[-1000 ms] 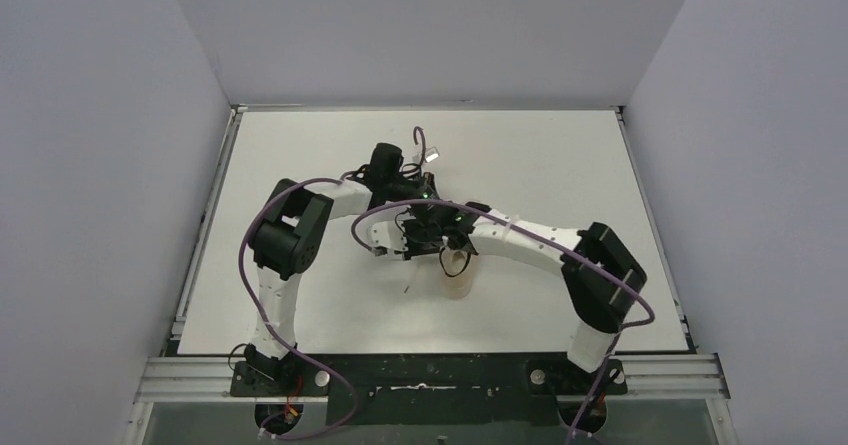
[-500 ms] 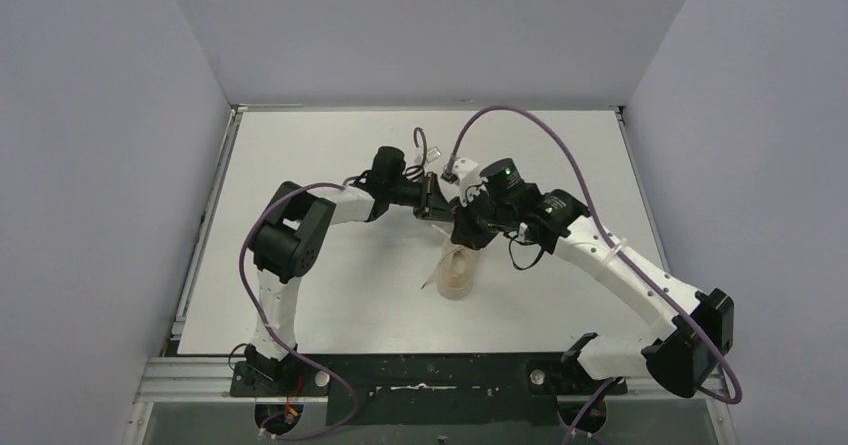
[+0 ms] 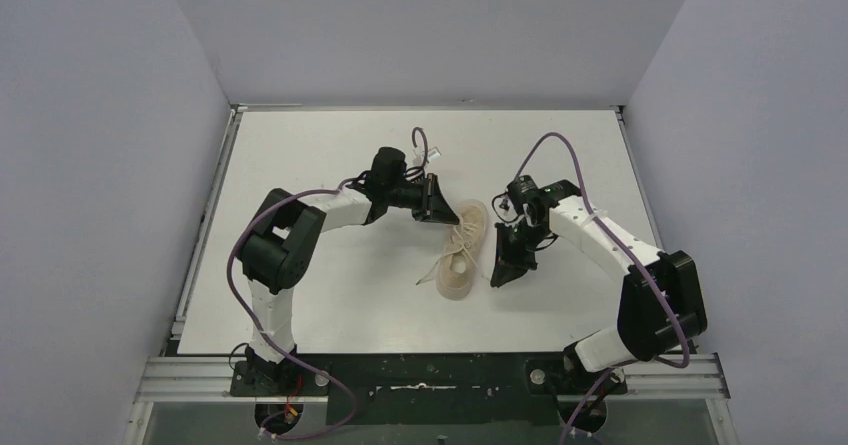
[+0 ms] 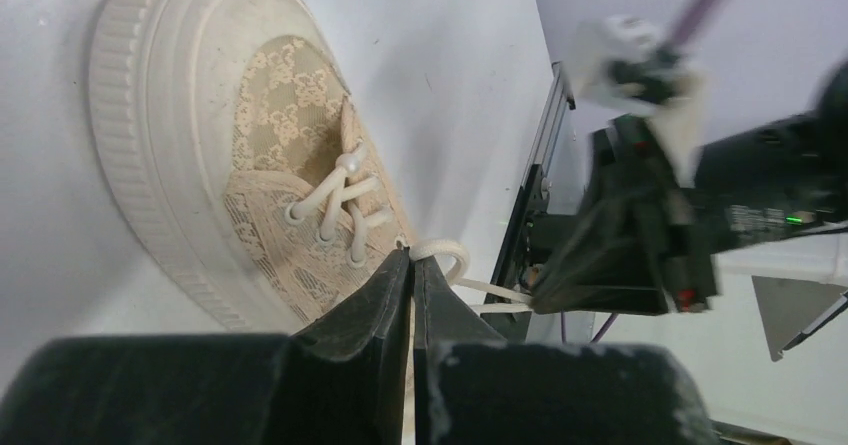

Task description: Tie the shoes

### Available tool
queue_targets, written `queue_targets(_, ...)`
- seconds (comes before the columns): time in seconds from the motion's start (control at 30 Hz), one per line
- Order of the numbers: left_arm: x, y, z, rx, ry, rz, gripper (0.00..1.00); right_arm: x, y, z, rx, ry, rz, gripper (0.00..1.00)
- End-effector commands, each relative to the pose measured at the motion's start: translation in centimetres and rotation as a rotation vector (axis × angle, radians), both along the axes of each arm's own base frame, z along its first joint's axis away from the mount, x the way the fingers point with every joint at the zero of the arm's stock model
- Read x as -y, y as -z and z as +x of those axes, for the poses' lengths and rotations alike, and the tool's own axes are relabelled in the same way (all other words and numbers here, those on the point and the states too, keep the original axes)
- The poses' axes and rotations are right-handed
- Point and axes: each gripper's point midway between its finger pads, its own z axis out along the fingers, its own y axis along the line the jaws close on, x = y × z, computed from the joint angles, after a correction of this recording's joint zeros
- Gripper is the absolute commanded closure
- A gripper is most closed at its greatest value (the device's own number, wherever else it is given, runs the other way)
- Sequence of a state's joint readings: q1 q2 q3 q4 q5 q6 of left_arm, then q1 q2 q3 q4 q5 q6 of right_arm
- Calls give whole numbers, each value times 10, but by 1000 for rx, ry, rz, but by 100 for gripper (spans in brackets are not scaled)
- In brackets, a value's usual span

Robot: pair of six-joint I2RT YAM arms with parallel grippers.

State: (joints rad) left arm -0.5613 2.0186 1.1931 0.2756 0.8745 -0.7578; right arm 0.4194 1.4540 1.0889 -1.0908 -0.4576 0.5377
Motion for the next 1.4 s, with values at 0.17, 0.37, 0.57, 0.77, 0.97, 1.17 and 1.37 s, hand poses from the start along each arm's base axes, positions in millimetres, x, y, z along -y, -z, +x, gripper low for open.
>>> queue_targets(0.17, -13, -29, -10, 87, 23, -15, 100, 23, 35, -37, -225, 54, -108, 73)
queue_targets(0.37, -14, -30, -15, 76, 27, -37, 100, -17, -3, 31, 381, -249, 117, 54)
queue_targets(0.57, -15, -32, -17, 70, 23, -52, 100, -54, -26, 71, 828, -382, 378, 54)
queue_targets(0.77, -19, -31, -22, 67, 33, -54, 100, -55, 2, 77, 833, -329, 498, 53)
queue_targets(0.97, -20, -35, -25, 73, 36, -58, 100, -59, 13, 77, 846, -339, 539, 54)
queue_targets(1.17, -21, -41, -27, 76, 45, -70, 100, -60, 17, 68, 826, -331, 570, 57)
queue_targets(1.37, -27, -45, -33, 105, 53, -50, 100, -41, 19, 70, 855, -263, 450, 89)
